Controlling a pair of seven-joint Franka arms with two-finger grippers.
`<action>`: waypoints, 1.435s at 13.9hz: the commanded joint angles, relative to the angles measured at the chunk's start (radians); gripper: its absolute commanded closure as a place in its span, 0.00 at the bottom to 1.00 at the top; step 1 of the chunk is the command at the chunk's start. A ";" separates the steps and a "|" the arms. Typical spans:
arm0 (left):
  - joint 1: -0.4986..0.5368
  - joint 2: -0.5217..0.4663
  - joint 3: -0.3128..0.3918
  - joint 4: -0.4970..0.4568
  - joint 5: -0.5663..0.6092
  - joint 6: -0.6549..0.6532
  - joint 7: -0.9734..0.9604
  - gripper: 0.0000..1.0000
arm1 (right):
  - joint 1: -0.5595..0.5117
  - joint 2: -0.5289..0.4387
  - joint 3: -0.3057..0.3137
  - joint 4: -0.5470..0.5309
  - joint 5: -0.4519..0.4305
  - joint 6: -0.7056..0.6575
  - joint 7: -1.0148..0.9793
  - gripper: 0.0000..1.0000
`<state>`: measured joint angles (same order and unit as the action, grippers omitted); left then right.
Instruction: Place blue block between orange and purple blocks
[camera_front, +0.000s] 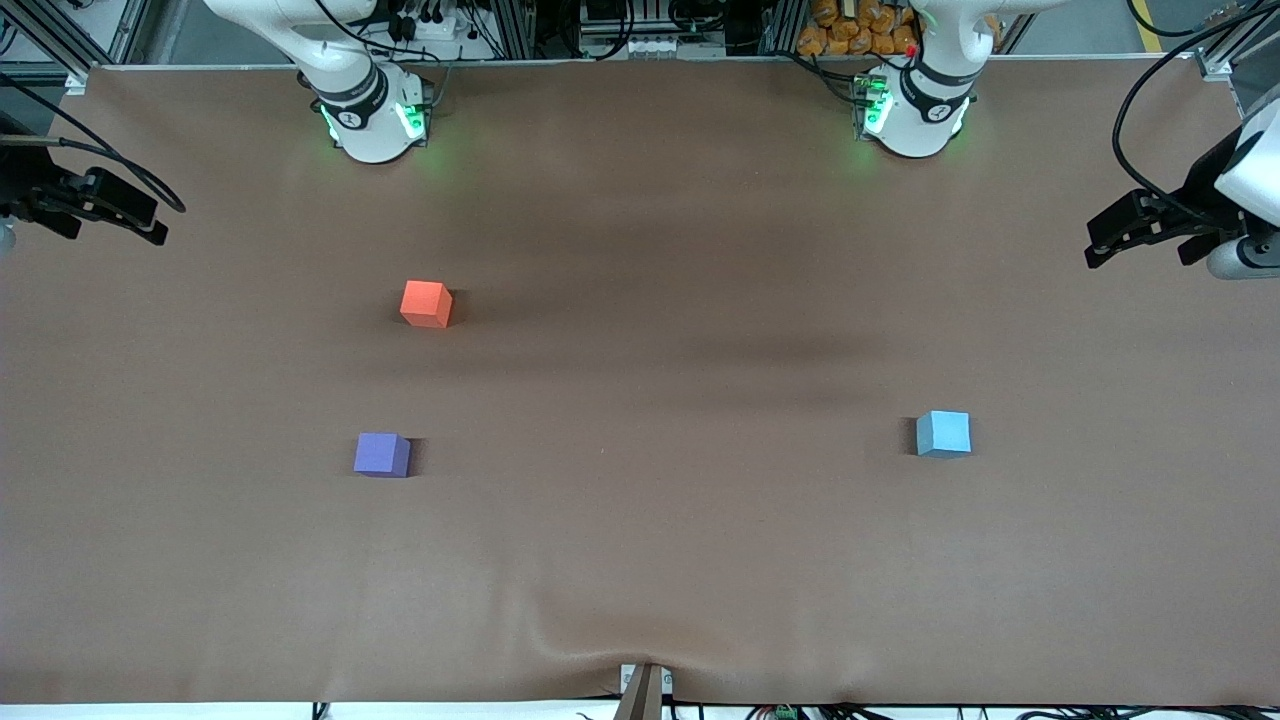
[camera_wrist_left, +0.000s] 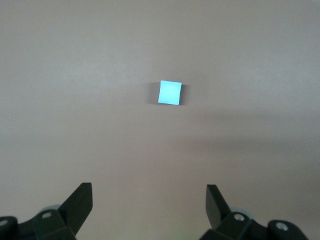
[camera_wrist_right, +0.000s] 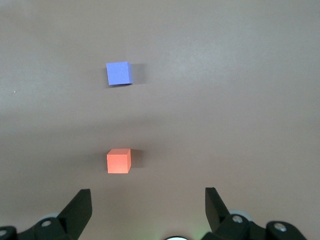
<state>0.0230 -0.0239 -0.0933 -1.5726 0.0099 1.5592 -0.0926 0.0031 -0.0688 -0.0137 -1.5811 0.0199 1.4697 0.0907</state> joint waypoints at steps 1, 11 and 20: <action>-0.002 0.012 -0.002 0.023 0.021 -0.022 -0.013 0.00 | 0.006 -0.006 -0.005 -0.005 0.002 -0.002 0.011 0.00; -0.006 0.157 -0.008 0.010 0.010 0.057 -0.004 0.00 | 0.006 -0.006 -0.005 -0.005 0.000 -0.002 0.011 0.00; -0.011 0.430 -0.011 -0.046 0.016 0.349 0.008 0.00 | 0.006 -0.006 -0.005 -0.005 0.002 -0.002 0.011 0.00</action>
<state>0.0160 0.3693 -0.1020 -1.6297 0.0099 1.8753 -0.0905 0.0031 -0.0687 -0.0143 -1.5829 0.0199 1.4697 0.0907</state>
